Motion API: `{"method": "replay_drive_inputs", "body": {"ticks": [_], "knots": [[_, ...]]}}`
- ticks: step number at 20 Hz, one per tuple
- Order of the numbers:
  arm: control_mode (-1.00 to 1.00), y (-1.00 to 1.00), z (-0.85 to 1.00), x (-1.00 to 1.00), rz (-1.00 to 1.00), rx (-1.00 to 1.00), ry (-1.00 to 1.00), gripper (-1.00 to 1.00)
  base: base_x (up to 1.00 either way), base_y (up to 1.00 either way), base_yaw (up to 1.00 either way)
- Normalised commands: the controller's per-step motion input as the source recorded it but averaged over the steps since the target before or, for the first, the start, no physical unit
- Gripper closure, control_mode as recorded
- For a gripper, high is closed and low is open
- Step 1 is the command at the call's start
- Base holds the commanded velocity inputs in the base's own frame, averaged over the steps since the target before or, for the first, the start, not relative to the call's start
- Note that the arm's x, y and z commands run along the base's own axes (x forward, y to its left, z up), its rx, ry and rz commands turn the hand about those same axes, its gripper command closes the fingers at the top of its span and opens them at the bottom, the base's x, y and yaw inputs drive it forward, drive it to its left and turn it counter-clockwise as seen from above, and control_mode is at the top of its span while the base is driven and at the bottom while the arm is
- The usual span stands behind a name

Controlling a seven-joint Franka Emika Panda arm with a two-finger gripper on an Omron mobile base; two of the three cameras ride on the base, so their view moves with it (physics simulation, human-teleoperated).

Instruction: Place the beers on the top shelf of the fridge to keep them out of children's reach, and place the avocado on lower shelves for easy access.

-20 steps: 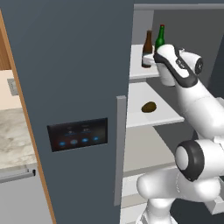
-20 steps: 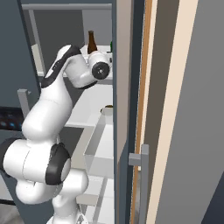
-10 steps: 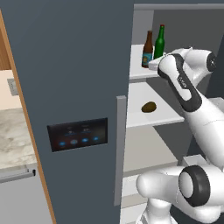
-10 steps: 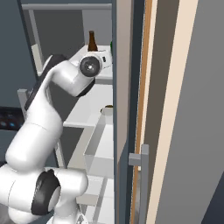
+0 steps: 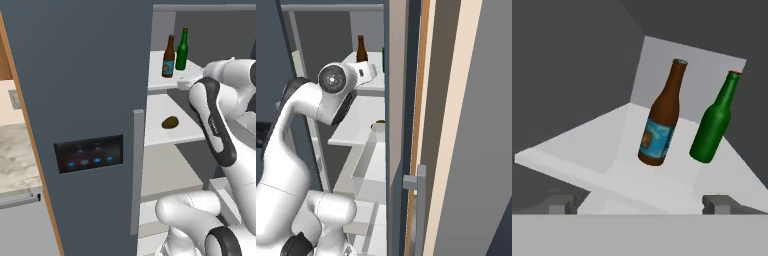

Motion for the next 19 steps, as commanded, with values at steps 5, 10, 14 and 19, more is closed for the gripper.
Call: {"method": "replay_drive_inputs", "body": {"ticks": [5,10,14,19], "knots": [[-1.0,0.03,0.0,-1.0,-0.15,0.0,0.01,-1.0,0.0,0.0,0.0],[-1.0,0.1,0.1,-1.0,-0.09,-0.01,0.01,-1.0,0.0,0.0,0.0],[-1.0,0.13,0.25,-1.0,-0.05,-0.02,0.01,-1.0,0.0,0.0,0.0],[-1.0,0.23,0.37,-1.0,-0.06,-0.06,0.04,-1.0,0.0,0.0,0.0]]}}
